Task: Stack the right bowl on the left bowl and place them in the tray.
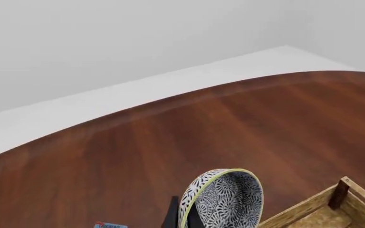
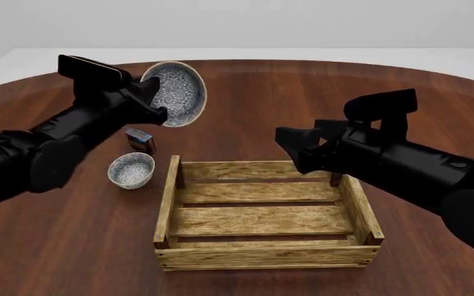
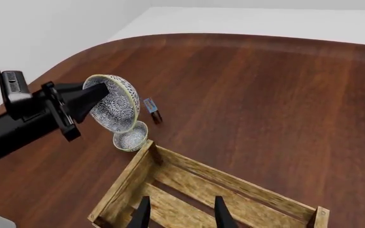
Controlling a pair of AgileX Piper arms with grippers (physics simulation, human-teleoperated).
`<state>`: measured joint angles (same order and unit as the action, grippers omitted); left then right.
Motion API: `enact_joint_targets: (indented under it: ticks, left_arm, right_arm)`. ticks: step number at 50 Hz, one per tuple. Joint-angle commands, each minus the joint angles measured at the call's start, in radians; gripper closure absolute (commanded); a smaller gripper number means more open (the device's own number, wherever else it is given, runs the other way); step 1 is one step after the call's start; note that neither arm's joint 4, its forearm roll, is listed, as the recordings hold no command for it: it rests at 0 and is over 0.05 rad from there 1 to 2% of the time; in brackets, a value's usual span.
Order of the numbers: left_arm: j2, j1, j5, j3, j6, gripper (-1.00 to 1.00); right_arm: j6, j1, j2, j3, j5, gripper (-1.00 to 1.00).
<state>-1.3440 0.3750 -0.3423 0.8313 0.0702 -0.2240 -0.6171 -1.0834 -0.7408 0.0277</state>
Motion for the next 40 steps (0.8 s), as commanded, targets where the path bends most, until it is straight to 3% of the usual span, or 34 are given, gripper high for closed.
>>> enact_joint_targets:
  ticks: [1,22,29,40]
  left_arm:
    - [0.014,-0.048,0.035,0.012,0.007,1.00]
    - [0.016,-0.118,0.062,0.011,0.009,1.00]
    - [0.014,-0.161,0.072,0.009,0.058,1.00]
    - [0.025,-0.199,0.095,0.004,0.082,1.00]
  right_arm:
    - [-0.001,-0.001,0.000,0.001,-0.001,-1.00]
    - [-0.001,-0.003,-0.002,0.001,-0.001,-1.00]
    - [0.001,-0.004,-0.006,0.001,-0.002,-1.00]
    - [-0.001,-0.006,-0.005,0.002,-0.004,-1.00]
